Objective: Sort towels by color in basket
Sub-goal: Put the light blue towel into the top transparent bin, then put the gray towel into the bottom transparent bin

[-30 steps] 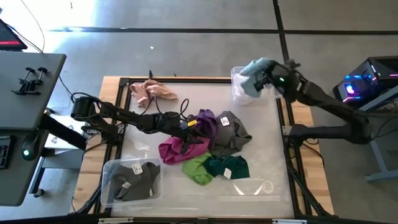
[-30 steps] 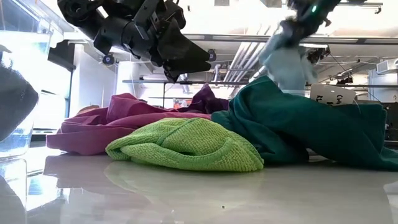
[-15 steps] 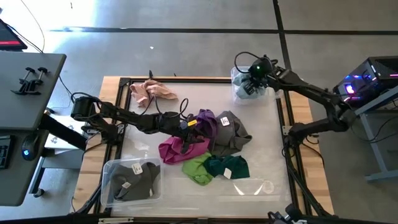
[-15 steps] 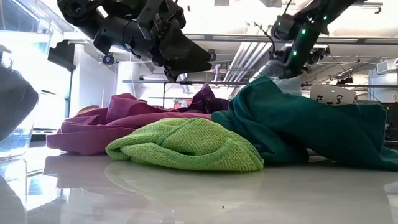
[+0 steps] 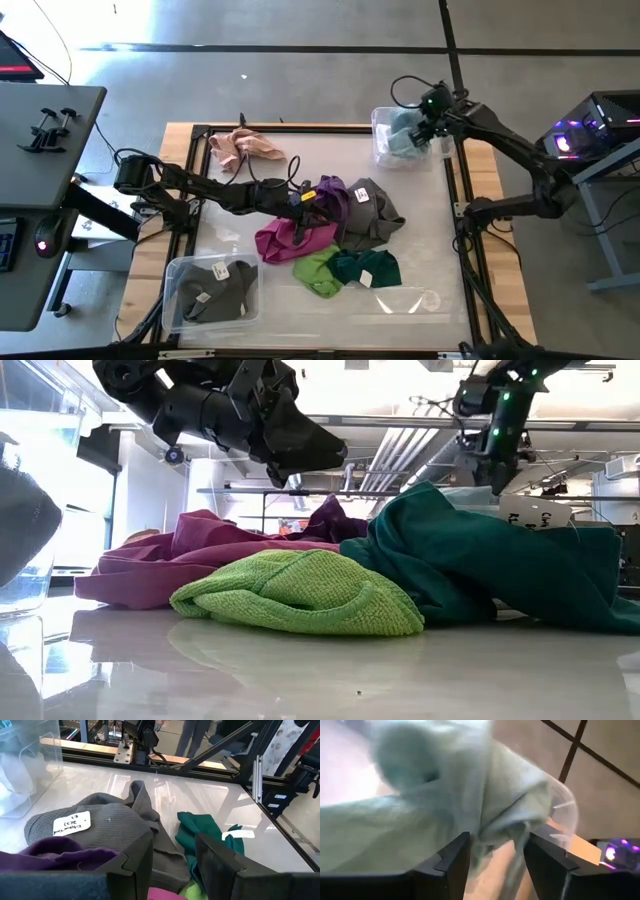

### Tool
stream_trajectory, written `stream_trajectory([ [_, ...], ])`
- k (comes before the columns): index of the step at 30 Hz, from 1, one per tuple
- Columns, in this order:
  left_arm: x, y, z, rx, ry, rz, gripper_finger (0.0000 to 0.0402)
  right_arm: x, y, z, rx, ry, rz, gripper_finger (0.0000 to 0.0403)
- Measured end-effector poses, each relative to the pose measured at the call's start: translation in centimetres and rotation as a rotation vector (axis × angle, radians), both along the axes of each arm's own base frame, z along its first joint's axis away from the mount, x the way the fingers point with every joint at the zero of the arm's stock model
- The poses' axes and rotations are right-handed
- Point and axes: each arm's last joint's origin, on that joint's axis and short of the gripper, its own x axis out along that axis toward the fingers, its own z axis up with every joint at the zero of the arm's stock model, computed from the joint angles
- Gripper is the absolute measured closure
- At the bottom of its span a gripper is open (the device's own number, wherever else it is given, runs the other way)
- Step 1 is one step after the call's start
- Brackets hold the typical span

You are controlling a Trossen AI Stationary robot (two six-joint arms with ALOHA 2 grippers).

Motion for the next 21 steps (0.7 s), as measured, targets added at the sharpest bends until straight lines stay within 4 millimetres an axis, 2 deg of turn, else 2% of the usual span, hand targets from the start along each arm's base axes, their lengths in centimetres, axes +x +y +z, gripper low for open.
stream_trajectory([
  [7, 0.0, -0.1, 0.1, 0.008, -0.006, 0.021, 0.0271, 0.4, 2.3, 2.0, -0.065, -0.105, 0.107, 0.0236],
  [11, 0.0, 0.0, 0.1, 0.022, -0.006, 0.065, 0.0271, 1.3, 4.4, 2.6, -0.18, -0.171, 0.308, 0.0243],
  [17, 0.0, 0.1, 0.1, 0.034, -0.007, 0.097, 0.0271, 2.5, 9.2, 1.1, -0.261, -0.375, 0.59, 0.0247],
  [21, 0.1, -0.1, 0.2, 0.057, -0.026, 0.087, 0.0271, 3.7, 13.0, -1.8, -0.26, -0.473, 0.791, 0.0248],
])
